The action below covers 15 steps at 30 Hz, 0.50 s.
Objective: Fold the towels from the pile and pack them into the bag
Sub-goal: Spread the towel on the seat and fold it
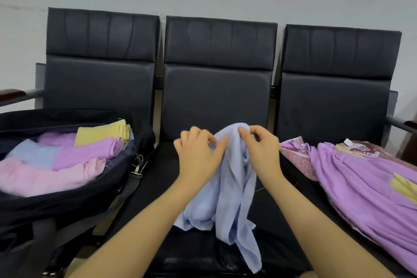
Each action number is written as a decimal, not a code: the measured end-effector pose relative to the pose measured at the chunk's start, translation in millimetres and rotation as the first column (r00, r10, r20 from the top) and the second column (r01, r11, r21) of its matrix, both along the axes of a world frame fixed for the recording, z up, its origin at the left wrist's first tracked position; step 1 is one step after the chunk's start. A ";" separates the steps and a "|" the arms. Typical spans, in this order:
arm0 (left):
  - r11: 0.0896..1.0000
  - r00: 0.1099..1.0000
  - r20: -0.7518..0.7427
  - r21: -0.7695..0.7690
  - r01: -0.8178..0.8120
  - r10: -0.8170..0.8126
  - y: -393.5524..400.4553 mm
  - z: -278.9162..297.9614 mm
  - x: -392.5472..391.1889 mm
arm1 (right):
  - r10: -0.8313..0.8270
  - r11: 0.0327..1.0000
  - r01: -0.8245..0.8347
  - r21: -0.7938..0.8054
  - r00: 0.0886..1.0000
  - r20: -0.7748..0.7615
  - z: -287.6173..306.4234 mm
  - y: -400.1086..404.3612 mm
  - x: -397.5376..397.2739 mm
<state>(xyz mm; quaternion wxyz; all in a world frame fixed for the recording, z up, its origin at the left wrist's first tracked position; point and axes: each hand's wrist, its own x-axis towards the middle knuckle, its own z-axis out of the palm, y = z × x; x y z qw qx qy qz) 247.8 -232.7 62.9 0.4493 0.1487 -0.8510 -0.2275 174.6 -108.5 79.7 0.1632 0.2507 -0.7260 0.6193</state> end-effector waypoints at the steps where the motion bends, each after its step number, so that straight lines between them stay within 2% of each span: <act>1: 1.000 1.000 0.015 -0.005 0.008 -0.008 1.2 -6.1 -1.4 | -0.003 1.000 0.003 0.003 1.000 -0.002 -0.9 0.1 0.4; 4: 0.997 0.994 0.077 0.044 0.069 -0.072 0.8 -9.8 -6.2 | 0.011 1.000 -0.011 0.013 1.000 0.004 -2.3 1.7 1.4; 6: 0.979 0.979 0.119 0.142 0.147 -0.164 0.8 -5.9 -9.2 | 0.029 0.999 -0.029 0.015 1.000 0.007 -1.5 3.7 1.4; 10: 0.860 0.902 0.091 0.357 0.365 -0.421 7.0 -2.2 -12.9 | 0.030 0.998 -0.030 0.051 1.000 0.005 -3.0 5.1 0.8; 13: 0.839 0.910 0.006 0.388 0.381 -0.415 8.5 -2.4 -13.8 | -0.008 0.997 0.008 0.081 1.000 0.003 -8.6 6.2 0.0; 15: 0.861 0.919 0.019 0.358 0.361 -0.393 3.1 0.2 -13.5 | -0.036 0.996 0.036 0.082 0.999 -0.002 -9.7 10.6 0.1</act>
